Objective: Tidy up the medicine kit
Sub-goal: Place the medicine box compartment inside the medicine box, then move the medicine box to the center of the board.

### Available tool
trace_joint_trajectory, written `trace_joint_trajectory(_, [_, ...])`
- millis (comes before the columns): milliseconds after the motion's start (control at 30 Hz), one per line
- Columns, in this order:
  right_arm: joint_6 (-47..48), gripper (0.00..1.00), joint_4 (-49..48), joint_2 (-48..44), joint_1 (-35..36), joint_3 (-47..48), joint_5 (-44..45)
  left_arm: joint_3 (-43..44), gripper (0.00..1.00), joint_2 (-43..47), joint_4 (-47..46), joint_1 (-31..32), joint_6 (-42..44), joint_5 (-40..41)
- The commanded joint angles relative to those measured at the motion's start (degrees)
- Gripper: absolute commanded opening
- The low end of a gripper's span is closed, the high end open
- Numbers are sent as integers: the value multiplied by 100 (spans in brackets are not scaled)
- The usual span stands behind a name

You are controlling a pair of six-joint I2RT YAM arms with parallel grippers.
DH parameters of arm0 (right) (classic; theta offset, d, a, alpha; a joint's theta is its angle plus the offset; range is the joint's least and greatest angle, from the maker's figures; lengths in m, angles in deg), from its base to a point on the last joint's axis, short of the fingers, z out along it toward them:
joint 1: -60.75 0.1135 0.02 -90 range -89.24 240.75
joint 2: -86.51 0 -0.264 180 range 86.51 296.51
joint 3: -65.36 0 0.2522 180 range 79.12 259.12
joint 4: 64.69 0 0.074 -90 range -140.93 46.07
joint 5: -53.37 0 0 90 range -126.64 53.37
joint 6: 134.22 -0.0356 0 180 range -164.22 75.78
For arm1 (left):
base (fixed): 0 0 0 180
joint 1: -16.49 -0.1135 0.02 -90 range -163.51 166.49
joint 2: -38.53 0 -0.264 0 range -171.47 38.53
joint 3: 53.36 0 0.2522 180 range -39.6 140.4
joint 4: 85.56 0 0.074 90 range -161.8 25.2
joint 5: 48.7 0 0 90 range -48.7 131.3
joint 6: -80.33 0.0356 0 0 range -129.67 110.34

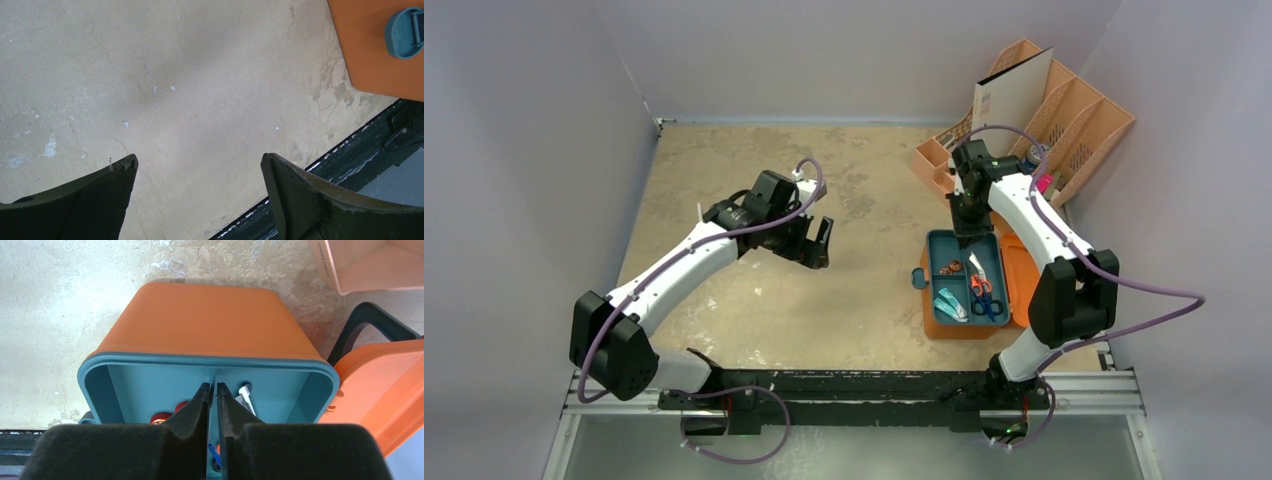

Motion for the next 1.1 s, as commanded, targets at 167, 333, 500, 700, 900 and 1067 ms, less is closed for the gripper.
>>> trace_joint_trajectory(167, [-68,28,351,-552,11,364,-244,223,88,79,-239,-25,-492,-270])
trace_joint_trajectory(333, [-313,41,161,-1101,10,203,-720,245,79,-126,-1336,-27,-1431,-1746])
trace_joint_trajectory(500, [-486,60,32,-1737,10,-28,-1070,-123,67,-669,-3314,14,-3123,-3170])
trace_joint_trajectory(700, [-555,99,-302,-2642,10,-340,-1380,-39,63,-1544,-4690,627,-4063,-3022])
trace_joint_trajectory(900, [-916,99,-460,-3526,10,-490,-1580,84,54,-2653,-6076,1139,-4924,-2969])
trace_joint_trajectory(1067, [-896,99,-417,-3742,10,-412,-1621,165,47,-3271,-6777,1292,-5342,-3000])
